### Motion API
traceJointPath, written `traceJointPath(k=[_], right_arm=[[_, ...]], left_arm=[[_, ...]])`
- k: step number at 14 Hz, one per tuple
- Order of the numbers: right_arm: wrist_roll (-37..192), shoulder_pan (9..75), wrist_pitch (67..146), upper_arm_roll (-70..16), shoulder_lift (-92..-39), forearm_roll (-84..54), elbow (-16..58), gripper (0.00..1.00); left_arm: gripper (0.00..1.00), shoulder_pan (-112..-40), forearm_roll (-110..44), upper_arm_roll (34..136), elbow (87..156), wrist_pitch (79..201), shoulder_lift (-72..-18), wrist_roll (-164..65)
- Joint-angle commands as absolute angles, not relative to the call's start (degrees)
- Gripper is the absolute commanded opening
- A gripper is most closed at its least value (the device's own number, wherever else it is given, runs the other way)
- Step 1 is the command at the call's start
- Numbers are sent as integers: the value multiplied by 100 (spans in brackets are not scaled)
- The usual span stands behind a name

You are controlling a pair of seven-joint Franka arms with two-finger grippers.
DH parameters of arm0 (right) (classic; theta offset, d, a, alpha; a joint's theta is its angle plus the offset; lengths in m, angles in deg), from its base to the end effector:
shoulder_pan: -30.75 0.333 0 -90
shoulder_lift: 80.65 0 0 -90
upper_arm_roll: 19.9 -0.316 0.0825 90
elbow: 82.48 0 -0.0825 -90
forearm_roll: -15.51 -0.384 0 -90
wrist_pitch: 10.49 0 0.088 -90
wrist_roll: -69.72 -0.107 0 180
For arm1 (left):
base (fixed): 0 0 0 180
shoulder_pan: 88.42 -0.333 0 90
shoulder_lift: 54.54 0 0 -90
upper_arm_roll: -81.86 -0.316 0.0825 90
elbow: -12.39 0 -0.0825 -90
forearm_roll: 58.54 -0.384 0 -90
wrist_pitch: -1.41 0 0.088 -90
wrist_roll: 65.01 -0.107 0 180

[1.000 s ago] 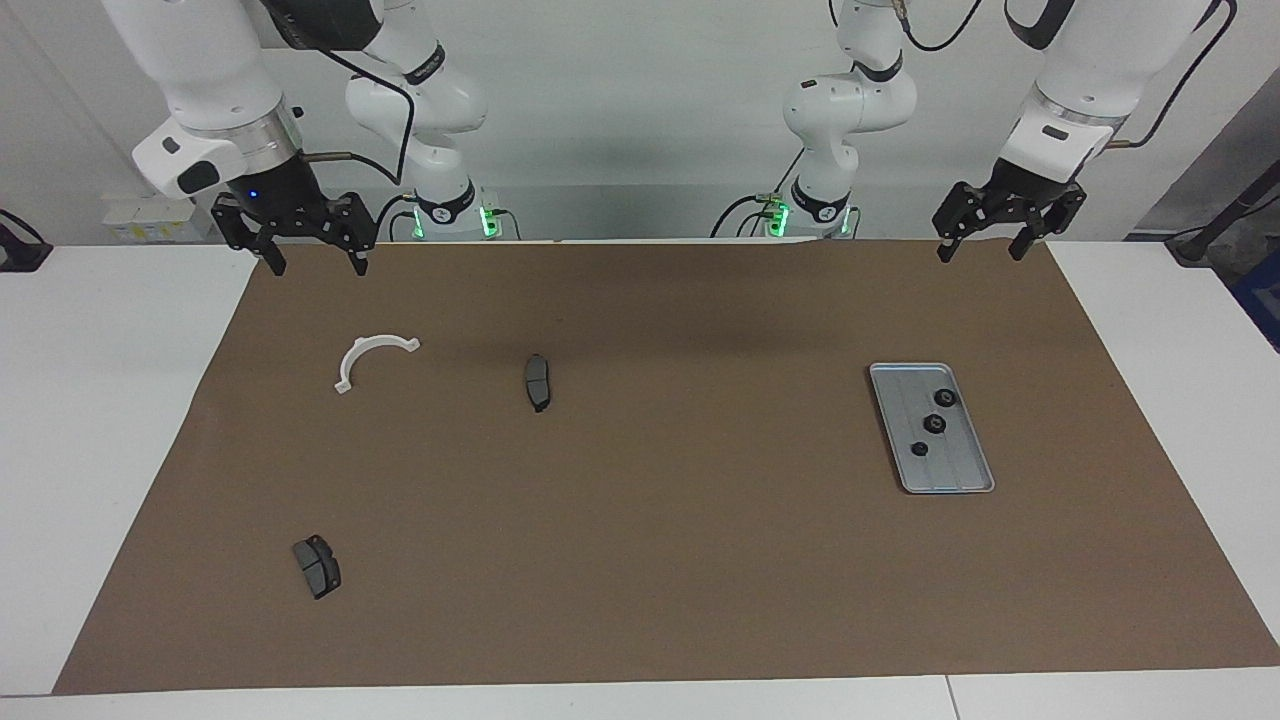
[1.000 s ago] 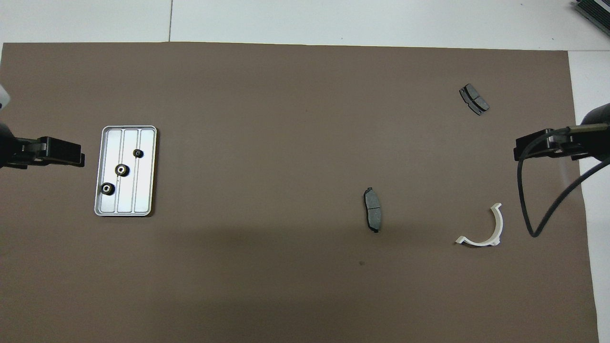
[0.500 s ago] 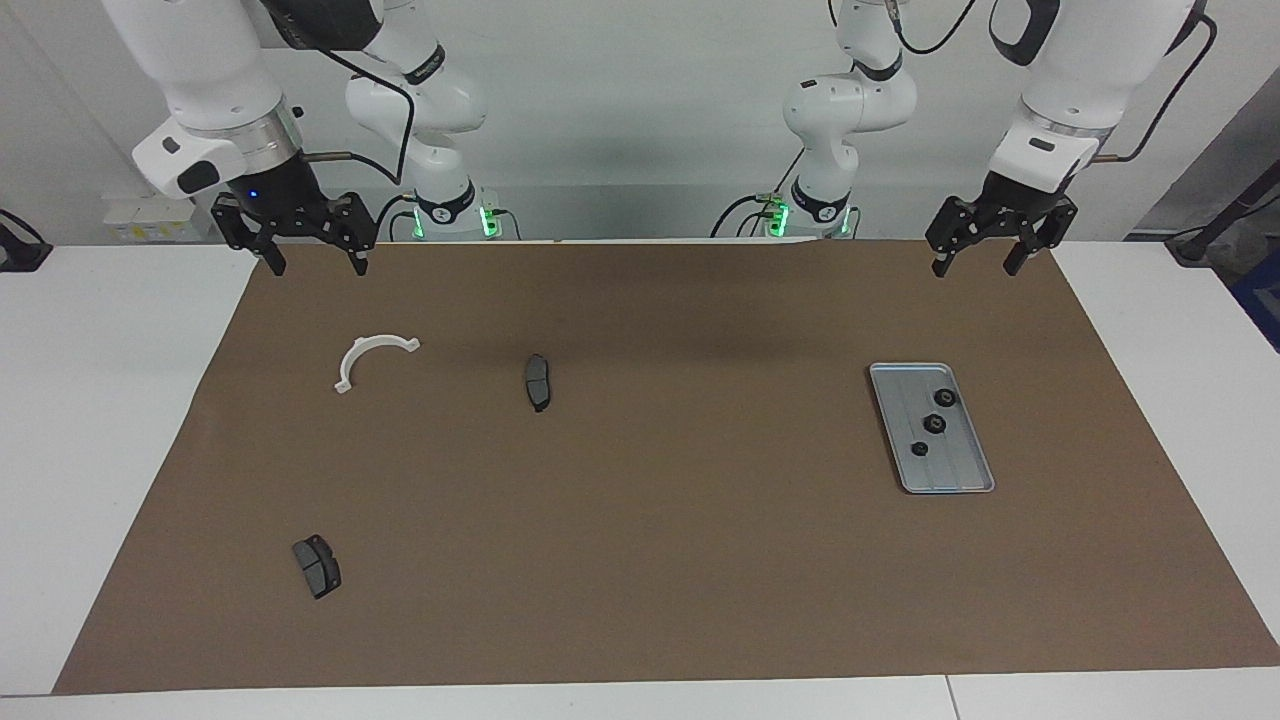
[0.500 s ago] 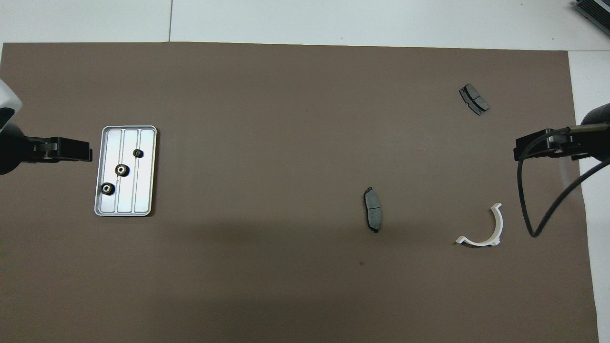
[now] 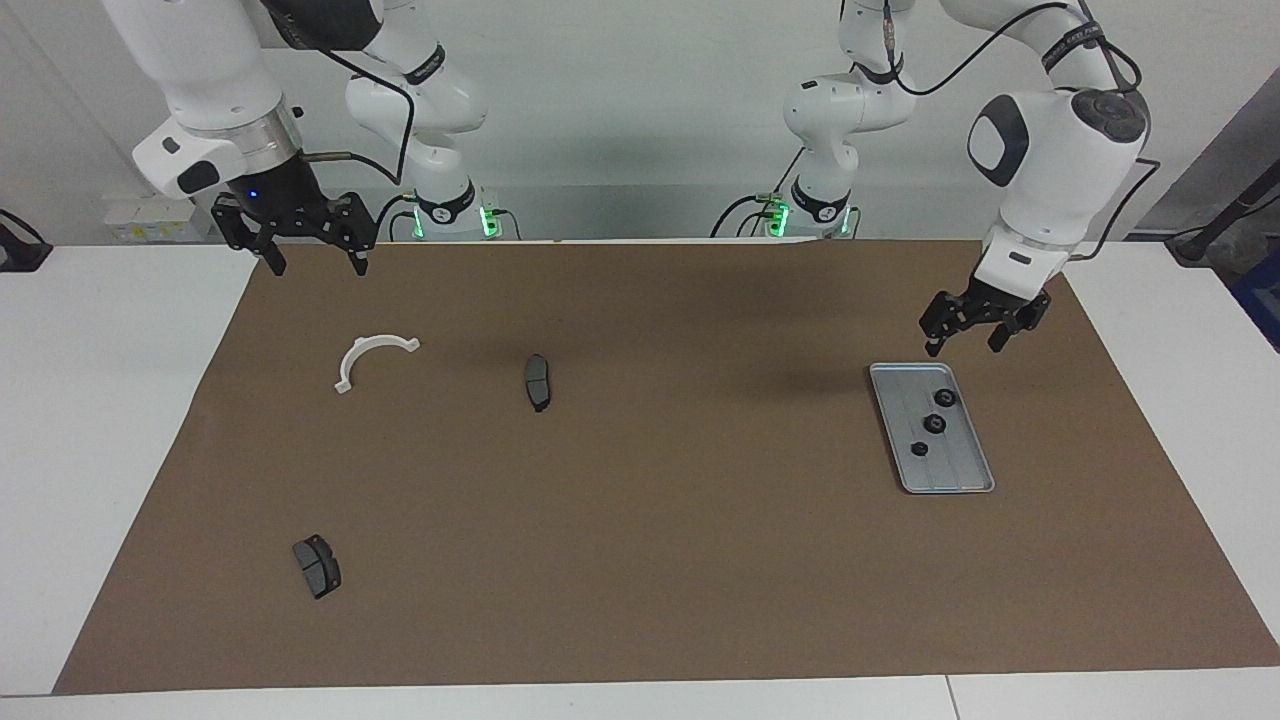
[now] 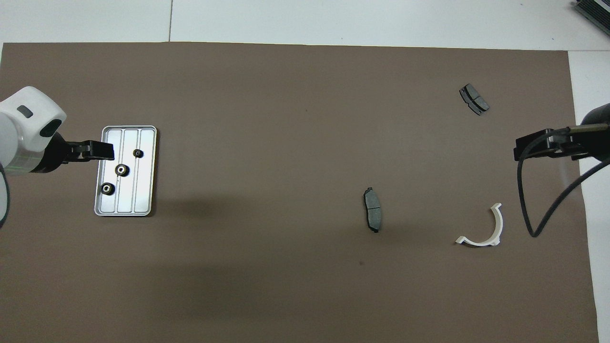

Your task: Place bearing gear from tray to pile

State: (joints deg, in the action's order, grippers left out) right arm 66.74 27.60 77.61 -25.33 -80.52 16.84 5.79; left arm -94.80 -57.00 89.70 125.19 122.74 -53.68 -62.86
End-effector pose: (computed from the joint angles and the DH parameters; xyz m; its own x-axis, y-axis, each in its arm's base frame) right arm 0.5519 0.0194 0.6346 0.9999 -0.0130 -0.0040 -0.0129 -0.9996 0.0232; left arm 0.5733 -0.0155 0.4750 0.9909 0.0265 0.1323 0.0225 -0.9992 0.0316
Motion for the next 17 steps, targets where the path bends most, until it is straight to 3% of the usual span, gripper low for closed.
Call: traceJointPath(k=[1, 6, 9, 17], right_arm=[[6796, 2706, 7705, -2544, -8153, 1569, 673, 100], [6787, 2697, 7705, -2544, -8153, 1569, 673, 100], [6787, 2697, 7705, -2552, -8153, 1569, 673, 100], [6796, 2697, 7705, -2544, -8153, 1569, 673, 100]], left_arm=[[100, -9536, -5740, 8995, 12498, 13093, -4789, -6343], [100, -9545, -5740, 8986, 12489, 14062, -3830, -6334], [98, -9650, -5740, 8986, 12515, 14116, -3697, -6343], [64, -9580, -5740, 8995, 12910, 14212, -3732, -6291]])
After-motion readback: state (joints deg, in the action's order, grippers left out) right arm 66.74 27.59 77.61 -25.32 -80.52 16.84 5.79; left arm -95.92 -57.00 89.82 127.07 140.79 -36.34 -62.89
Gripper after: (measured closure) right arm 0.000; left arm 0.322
